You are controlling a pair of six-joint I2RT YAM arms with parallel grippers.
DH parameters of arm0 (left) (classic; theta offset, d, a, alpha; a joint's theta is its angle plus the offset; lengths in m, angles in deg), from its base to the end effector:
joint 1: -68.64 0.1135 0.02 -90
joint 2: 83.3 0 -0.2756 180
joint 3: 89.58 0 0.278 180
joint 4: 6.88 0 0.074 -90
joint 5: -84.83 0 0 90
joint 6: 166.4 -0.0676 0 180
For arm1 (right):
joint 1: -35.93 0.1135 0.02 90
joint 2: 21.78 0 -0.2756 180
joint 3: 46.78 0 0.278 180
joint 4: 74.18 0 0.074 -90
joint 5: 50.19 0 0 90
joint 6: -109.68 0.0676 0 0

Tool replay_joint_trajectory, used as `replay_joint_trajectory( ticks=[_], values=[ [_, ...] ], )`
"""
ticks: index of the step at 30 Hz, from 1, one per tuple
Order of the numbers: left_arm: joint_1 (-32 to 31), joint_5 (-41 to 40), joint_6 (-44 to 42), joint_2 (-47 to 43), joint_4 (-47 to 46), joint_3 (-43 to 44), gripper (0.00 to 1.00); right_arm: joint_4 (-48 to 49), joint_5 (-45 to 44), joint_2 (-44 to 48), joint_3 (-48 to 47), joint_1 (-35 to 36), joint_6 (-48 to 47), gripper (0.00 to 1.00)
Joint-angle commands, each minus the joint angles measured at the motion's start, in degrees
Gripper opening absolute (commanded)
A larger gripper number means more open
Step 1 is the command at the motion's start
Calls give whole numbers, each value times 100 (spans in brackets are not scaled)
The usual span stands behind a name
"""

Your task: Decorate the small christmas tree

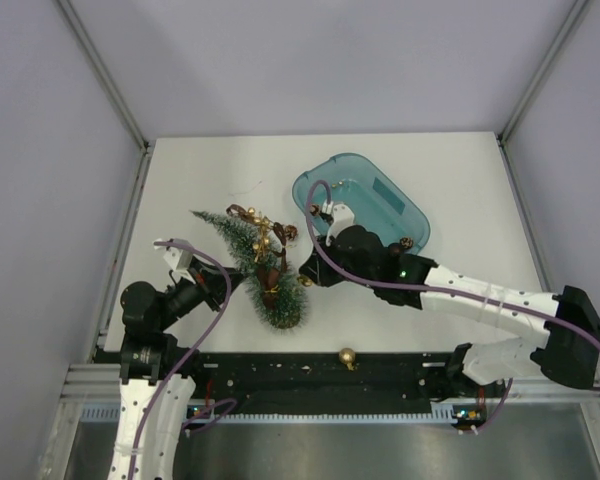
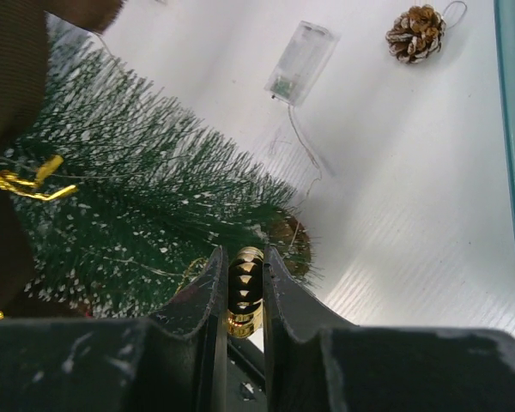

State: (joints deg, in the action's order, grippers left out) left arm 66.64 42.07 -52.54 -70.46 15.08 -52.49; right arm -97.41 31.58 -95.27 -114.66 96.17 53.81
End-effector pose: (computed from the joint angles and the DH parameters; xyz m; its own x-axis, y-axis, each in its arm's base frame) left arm 0.1228 -0.0539 0.2937 -0.2696 -0.2654 -0.9257 0.7083 0.5965 -0.3774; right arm 0.1780 0.2919 0.2826 -0.6453 -0.0099 -0.7638 -0.5253 0.7317 0.4343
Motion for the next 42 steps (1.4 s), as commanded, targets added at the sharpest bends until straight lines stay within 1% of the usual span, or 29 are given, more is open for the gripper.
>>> replay_joint_trajectory(
  ticks=[1, 7, 13, 19, 23, 42],
  values=[
    [-2, 13, -13, -256, -194, -19, 0, 171, 172, 371, -100, 101, -29, 6],
    [-11, 13, -4, -256, -194, -19, 0, 171, 76, 503, -180, 92, -108, 5],
    [-11, 22, -13, -256, -168, -1, 0, 145, -135, 336, -320, 92, -266, 4],
    [-11, 39, -13, -256, -168, -1, 0, -57, -390, 160, -759, 75, -731, 3],
    [-11, 66, -13, -265, -185, -1, 0, -31, -337, 20, -900, 22, -846, 3],
    [-11, 101, 14, -238, -220, 8, 0, 584, -399, -464, -593, -154, -1066, 1]
  ],
)
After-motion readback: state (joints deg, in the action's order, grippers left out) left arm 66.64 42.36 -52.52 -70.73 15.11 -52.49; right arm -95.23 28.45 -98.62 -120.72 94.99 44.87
